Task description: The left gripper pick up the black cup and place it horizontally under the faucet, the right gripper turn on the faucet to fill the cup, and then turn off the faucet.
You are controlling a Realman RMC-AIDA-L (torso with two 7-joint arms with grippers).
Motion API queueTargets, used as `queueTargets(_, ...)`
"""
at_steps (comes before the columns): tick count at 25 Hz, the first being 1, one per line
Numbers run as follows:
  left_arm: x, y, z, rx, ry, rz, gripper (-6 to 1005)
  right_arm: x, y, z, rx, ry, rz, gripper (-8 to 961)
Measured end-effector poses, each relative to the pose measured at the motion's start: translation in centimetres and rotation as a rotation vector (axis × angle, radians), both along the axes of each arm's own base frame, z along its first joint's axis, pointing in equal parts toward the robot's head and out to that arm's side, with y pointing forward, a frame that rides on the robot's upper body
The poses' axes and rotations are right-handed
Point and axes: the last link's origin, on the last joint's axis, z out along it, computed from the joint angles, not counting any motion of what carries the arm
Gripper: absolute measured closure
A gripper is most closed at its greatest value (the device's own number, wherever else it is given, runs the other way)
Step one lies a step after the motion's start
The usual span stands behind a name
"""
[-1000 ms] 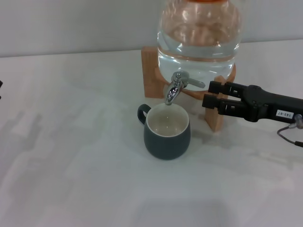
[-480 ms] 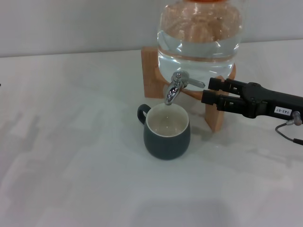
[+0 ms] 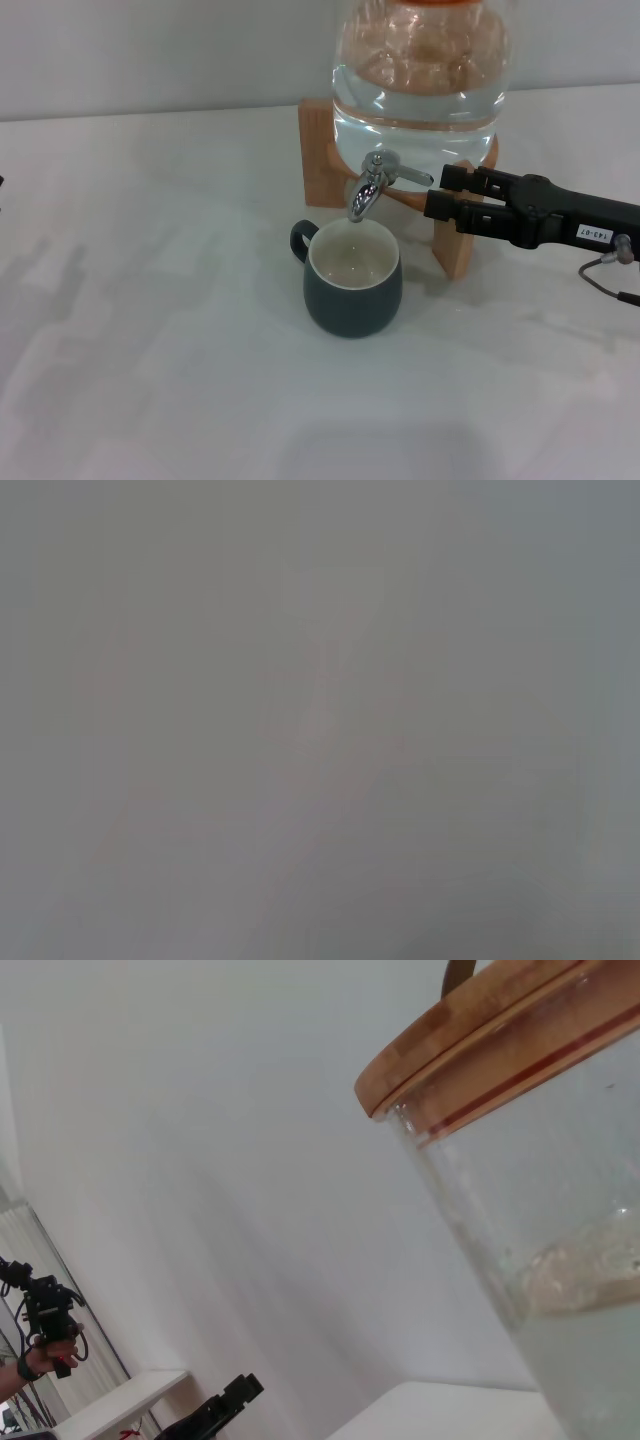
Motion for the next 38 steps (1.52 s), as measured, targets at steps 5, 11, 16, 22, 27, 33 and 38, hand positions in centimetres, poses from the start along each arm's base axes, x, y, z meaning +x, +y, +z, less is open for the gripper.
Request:
queueTargets(5,-0.01,0.00,0.00,0.002,-0.003,0.002,505,-0.17,-0.05,-0.19,-0.011,-0.003,0.009,112)
queueTargets(11,0.04,-0.04,-0.07,-0.001,-0.005,-0.001,505,-0.15,0.05,-0.25,-0.010,-0.008,0.005,111)
queueTargets(16,-0.03,-0.29,-0.07,0.000,-0.008,-0.002,505,-0.01,0.22,-0.27,-0.003,-0.016,-0.007,111)
queueTargets(22,-0.05,-0.41,-0.11,-0.001,-0.009,-0.002,505,-0.04,0.20,-0.42,-0.009,-0.020,-0.004,111)
queueTargets(27,-0.15,-0.50,-0.09,0.002,-0.011,0.003,504,-0.49,-0.15,-0.48,-0.030,-0.007,0.027,111)
queueTargets(33,-0.19,-0.49,-0.11,0.001,-0.010,0.007,504,-0.85,-0.51,-0.52,-0.049,0.011,0.052,111)
queueTargets(38,-0.21,-0.62,-0.14,-0.001,-0.010,0.005,504,-0.56,-0.41,-0.50,-0.040,0.010,0.032,111)
